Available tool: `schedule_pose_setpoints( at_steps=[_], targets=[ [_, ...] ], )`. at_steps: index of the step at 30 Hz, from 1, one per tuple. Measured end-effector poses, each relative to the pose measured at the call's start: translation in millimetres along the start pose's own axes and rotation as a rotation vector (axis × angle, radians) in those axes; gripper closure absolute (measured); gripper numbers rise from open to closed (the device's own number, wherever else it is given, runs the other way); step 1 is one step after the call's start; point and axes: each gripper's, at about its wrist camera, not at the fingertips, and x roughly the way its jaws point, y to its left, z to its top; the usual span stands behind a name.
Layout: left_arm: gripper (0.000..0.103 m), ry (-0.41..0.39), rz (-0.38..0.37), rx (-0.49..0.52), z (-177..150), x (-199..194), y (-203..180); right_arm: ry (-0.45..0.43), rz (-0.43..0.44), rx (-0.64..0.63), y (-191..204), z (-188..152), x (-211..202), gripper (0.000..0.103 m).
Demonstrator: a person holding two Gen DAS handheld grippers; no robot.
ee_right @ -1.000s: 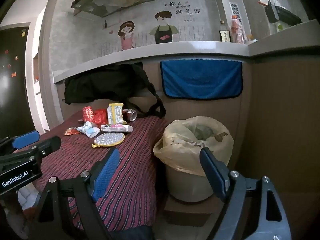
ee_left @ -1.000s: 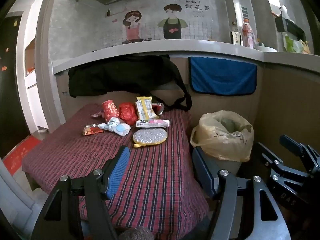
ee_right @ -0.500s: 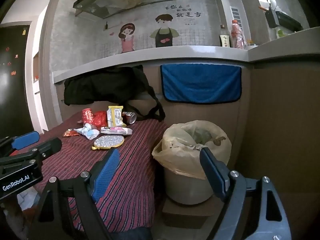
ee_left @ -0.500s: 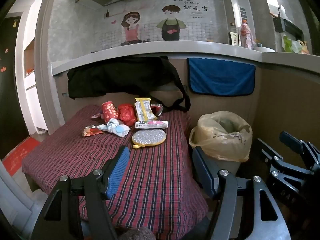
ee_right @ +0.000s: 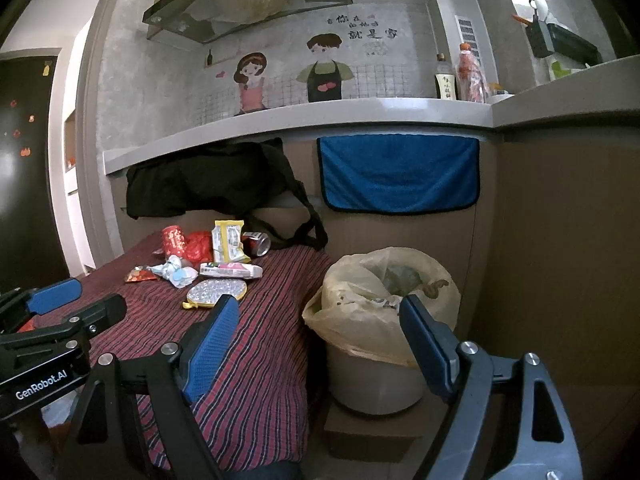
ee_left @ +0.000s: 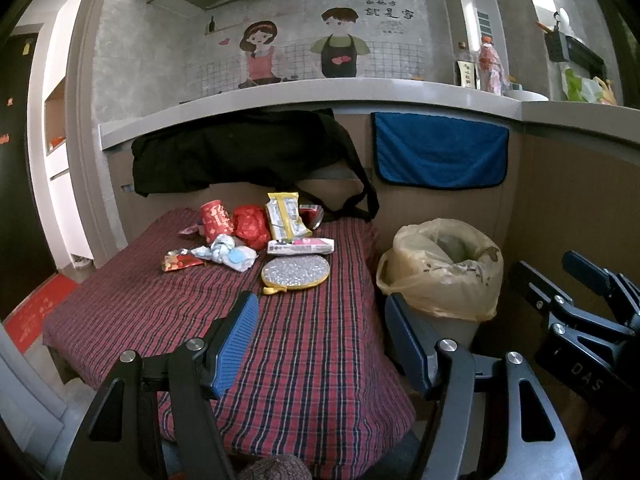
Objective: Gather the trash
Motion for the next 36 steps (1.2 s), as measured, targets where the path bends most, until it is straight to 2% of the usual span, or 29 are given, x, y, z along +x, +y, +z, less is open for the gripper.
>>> schedule_pose_setpoints(
  at_steps=[26, 36],
  targets=[
    [0.037, -0.006, 0.007, 0.0, -8, 5, -9, -0.004, -0.002, 0.002, -4, 3, -1, 0.023],
    [0.037, -0.006, 0.005, -0.001, -4, 3, -1, -0.005, -0.003, 0.001, -2, 2, 0, 0.023]
  ],
)
